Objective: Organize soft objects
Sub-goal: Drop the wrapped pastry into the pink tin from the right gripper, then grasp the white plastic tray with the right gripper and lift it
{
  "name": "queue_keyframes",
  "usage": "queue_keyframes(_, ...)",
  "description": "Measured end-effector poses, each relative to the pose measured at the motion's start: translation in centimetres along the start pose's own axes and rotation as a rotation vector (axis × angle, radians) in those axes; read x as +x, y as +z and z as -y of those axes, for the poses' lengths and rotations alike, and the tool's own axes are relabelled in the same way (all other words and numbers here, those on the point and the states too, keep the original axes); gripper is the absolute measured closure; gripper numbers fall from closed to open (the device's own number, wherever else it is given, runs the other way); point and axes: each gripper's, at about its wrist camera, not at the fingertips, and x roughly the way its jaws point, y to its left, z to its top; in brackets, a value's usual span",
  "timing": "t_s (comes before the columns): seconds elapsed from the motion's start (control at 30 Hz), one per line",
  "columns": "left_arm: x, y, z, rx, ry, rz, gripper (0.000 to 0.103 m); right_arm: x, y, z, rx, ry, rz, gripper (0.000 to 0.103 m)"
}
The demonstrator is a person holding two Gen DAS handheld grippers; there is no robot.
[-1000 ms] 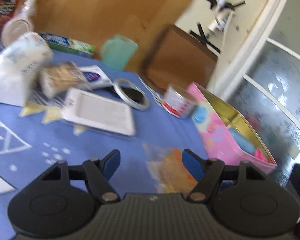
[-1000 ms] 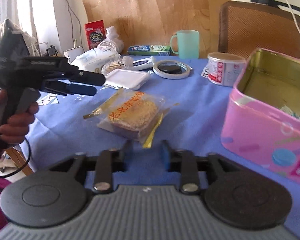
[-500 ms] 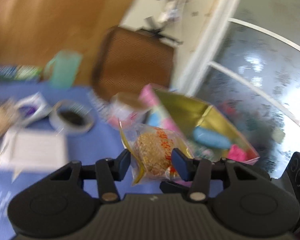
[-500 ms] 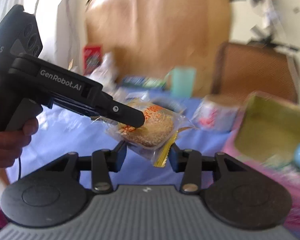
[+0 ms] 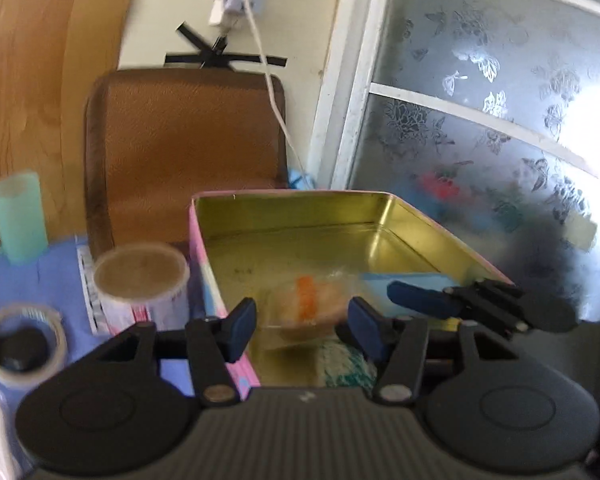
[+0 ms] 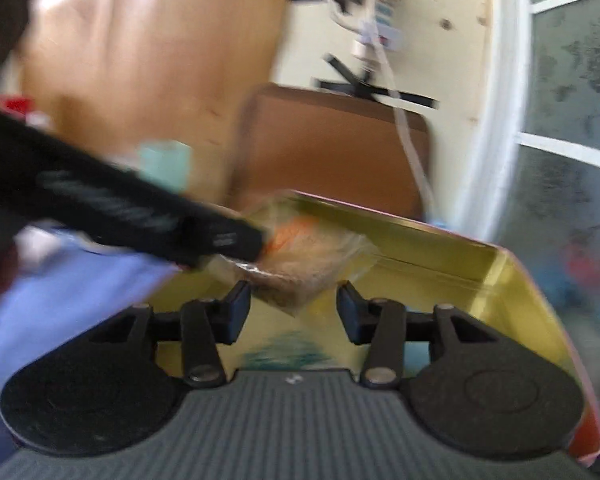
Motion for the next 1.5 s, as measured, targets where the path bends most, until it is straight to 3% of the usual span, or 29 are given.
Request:
queue_keyframes(0.13, -3.0, -1.9, -1.4, 0.001, -0.003, 0.023, 0.051, -0.7, -0.5, 1.8, 0.109, 0.048, 0.028, 0.053)
queue_keyframes(0.3, -6.2, -4.4, -4.0, -0.042, 0.006, 0.016, 0.051, -2.3, -0.7, 0.9, 0.145, 0.086, 0.084, 0.053)
queue_keyframes(0.6, -12.6, -9.6, -11.7, -0.229, 0.178, 0.029, 0.051, -4.4, 1.0, -5.1, 0.067, 0.325, 0.157, 0.053)
queue_keyframes(0.83, -16.7, -12.4, -18.1, -0.386, 0.349, 0.048, 0.051, -1.3, 0.2, -11.2, 0.023, 0.502, -0.012, 0.053)
queue_keyframes(0.97, -17.9, -12.4, -21.7, -0.506, 0.385, 0.072, 0.043, 1.5, 0.4, -13.4, 0.017, 0.568, -0.137, 0.052)
queue_keyframes(1.03, -17.8, -11.7, -23.1, -0.536, 0.383, 0.076, 0.039, 2.2, 0.9, -14.6, 0.009, 0.572, -0.152, 0.049)
queue_keyframes(1.1, -17.0, -10.8, -23.8, -0.531, 0.378, 0.071, 0.038, 3.2, 1.6, -15.4, 0.009, 0.575, -0.166, 0.038)
queue_keyframes(1.17, -15.8, -10.0, -24.2, -0.509, 0.371, 0.055, 0.038, 4.2, 2.4, -16.2, 0.006, 0.578, -0.165, 0.036)
queue_keyframes(1.23, -14.3, -9.4, -24.4, -0.484, 0.369, 0.028, 0.039, 5.3, 3.0, -17.0, -0.012, 0.575, -0.175, 0.036)
queue_keyframes(1.37, -13.0, -9.9, -23.2, -0.447, 0.336, -0.003, 0.054, 6.7, 3.0, -18.2, -0.028, 0.598, -0.212, 0.04)
queue_keyframes(1.4, -13.0, -10.1, -22.3, -0.426, 0.326, -0.007, 0.054, 6.7, 2.9, -18.2, -0.03, 0.607, -0.215, 0.047)
queue_keyframes(1.5, -13.7, -11.1, -19.4, -0.339, 0.331, -0.024, 0.054, 5.0, 2.3, -18.3, -0.078, 0.562, -0.182, 0.047)
